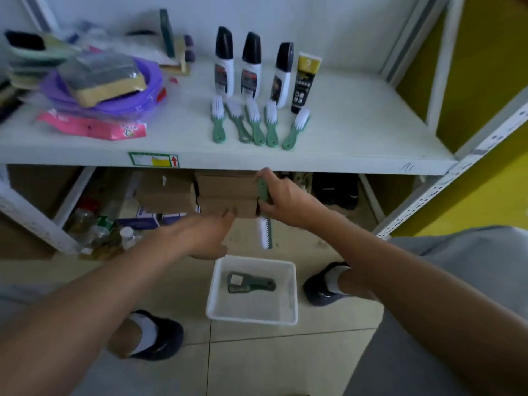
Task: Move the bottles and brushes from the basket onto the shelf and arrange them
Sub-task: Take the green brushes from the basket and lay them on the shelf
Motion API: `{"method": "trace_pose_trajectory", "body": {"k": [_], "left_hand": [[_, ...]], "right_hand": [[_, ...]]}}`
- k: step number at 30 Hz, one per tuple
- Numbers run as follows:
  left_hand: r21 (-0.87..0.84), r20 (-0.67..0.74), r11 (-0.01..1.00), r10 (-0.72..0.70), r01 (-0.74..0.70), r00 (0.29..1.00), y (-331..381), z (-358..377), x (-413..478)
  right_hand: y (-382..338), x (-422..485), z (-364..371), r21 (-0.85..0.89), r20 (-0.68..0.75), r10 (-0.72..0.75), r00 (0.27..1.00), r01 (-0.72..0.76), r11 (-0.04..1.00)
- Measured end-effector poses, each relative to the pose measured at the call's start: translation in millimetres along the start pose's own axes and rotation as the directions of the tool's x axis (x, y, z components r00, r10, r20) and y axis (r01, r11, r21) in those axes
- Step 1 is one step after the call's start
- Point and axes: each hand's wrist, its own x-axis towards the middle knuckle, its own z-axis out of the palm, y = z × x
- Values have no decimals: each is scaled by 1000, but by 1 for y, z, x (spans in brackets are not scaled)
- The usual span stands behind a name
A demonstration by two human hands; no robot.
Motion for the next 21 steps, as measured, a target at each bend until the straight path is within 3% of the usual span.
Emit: {"method": "trace_pose_trajectory", "body": {"k": [2, 5, 7, 9, 12, 16, 21], "left_hand": [[-23, -90, 1000, -2, 0, 996, 3, -10, 1], [-70, -200, 998, -6, -9, 980, 9, -27, -2], [-81, -284, 997, -13, -11, 959, 9, -33, -5], [-92, -336, 996, -20, -11, 942, 7, -35, -7], [-98, -385, 994, -2, -39, 923, 6, -35, -7], [-89, -399, 993, 36, -78, 916, 5, -36, -7], [-91, -406, 993, 29, -72, 914, 7, -39, -8]], "right_hand": [[0, -3, -36, 163, -172, 108, 979, -79, 983], [9, -6, -79, 511, -391, 375, 840, -141, 848], [22, -6, -98, 749, -415, 544, 729, -66, 659], [36, -3, -105, 878, -366, 669, 647, 2, 478], [54, 6, -97, 950, -283, 745, 603, 71, 304], [62, 13, -76, 934, -249, 732, 634, -42, 354], [63, 18, -71, 635, -353, 648, 674, -336, 696]]}}
